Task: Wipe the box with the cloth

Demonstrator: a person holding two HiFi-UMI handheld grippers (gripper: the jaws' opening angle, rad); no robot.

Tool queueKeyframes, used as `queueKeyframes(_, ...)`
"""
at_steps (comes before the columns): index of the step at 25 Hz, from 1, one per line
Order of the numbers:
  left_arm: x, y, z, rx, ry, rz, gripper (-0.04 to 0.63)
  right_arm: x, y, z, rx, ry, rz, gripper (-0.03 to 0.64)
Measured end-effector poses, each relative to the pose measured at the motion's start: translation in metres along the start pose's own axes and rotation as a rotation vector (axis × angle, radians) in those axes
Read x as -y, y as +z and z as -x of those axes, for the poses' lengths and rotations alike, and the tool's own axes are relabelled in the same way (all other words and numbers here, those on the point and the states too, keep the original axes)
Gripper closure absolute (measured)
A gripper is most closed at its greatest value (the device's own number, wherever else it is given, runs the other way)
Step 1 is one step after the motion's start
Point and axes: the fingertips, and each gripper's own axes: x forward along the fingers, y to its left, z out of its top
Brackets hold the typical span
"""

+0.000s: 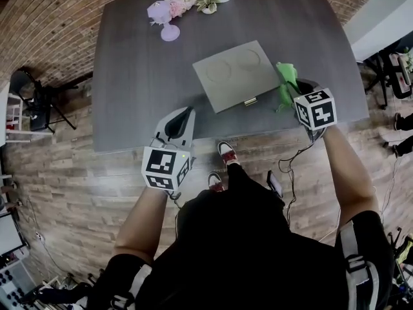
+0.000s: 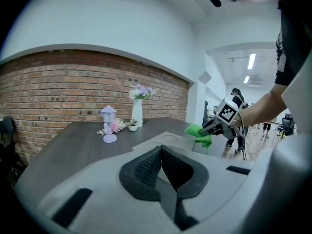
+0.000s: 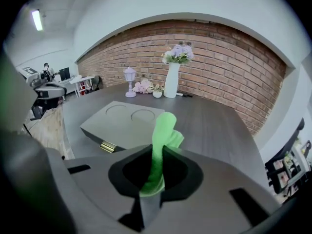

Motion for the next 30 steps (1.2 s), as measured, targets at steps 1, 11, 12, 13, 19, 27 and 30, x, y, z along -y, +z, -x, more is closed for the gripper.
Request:
queueKeyframes(1, -0.003, 0.000, 0.005, 0.003, 0.008, 0.000, 0.586, -0.004, 0.005, 0.003, 0.008, 0.003, 0.007, 0.580)
queueKeyframes(11, -0.037, 0.002, 0.045, 0.039, 0.123, 0.031, 0.586, -0.091, 0.071, -0.013, 0.075, 0.168, 0.104, 0.580)
queueKeyframes(12, -0.042, 0.002, 0.048, 0.040, 0.135, 0.037, 0.586, -0.103, 0.078, -0.017, 0.081, 0.192, 0.114, 0.580)
queueKeyframes(13, -0.046, 0.002, 0.049, 0.041, 0.148, 0.043, 0.586, -0.114, 0.086, -0.021, 0.086, 0.218, 0.123, 0.580)
queueKeyframes(19, -0.074, -0.003, 0.049, 0.035, 0.223, 0.091, 0.586, -0.178, 0.132, -0.051, 0.112, 0.393, 0.117, 0.580)
queueKeyframes(27, -0.107, -0.003, 0.023, 0.017, 0.295, 0.141, 0.586, -0.235, 0.160, -0.096, 0.073, 0.590, 0.074, 0.580)
queueKeyframes(30, -0.115, -0.004, 0.013, 0.005, 0.316, 0.154, 0.586, -0.246, 0.162, -0.108, 0.059, 0.630, 0.103, 0.580)
